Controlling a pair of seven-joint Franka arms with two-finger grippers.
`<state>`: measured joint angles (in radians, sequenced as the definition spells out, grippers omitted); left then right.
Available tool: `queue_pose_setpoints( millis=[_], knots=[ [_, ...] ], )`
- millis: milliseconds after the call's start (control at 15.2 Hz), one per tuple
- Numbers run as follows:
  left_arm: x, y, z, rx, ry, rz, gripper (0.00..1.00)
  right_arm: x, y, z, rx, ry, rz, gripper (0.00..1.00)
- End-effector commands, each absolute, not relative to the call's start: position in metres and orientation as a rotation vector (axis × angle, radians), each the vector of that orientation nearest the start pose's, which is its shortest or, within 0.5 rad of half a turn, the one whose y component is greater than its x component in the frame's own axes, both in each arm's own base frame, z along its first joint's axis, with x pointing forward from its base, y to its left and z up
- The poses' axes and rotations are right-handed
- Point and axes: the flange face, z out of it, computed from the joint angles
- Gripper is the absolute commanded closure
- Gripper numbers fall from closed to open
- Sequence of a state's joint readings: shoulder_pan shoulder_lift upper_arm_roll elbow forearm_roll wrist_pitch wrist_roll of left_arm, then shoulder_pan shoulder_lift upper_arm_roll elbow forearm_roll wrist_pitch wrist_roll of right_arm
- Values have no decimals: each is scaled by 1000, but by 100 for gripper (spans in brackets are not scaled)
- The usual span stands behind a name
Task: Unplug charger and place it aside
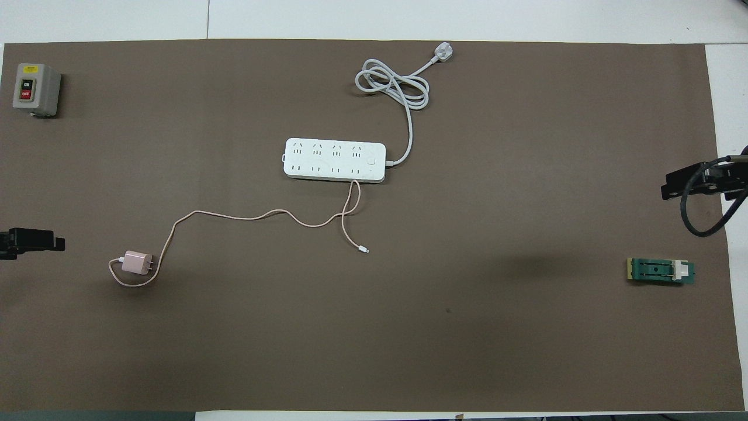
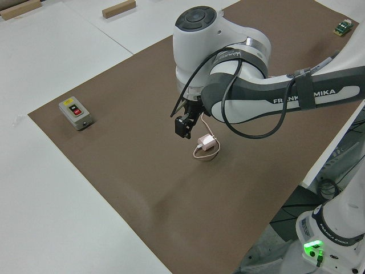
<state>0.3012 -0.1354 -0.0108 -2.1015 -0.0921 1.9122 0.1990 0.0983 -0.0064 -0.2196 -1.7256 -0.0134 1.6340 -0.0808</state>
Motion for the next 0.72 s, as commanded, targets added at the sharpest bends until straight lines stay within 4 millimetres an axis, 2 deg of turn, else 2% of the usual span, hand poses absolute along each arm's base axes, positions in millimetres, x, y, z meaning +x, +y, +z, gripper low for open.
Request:
queue_pose_setpoints(
  millis=[0,197,329,658],
  knots=[
    [501,136,517,-3176,-327,38,0,542,-68,564,-3119,79,145,0],
    [507,126,557,-3166,-399,41,0,542,-68,564,-3119,79,145,0],
    [508,112,574,-3127,-451,44,0,542,-68,564,-3119,79,145,0],
    [508,73,608,-3110,-365,30,0,542,-68,564,-3119,79,145,0]
  ],
)
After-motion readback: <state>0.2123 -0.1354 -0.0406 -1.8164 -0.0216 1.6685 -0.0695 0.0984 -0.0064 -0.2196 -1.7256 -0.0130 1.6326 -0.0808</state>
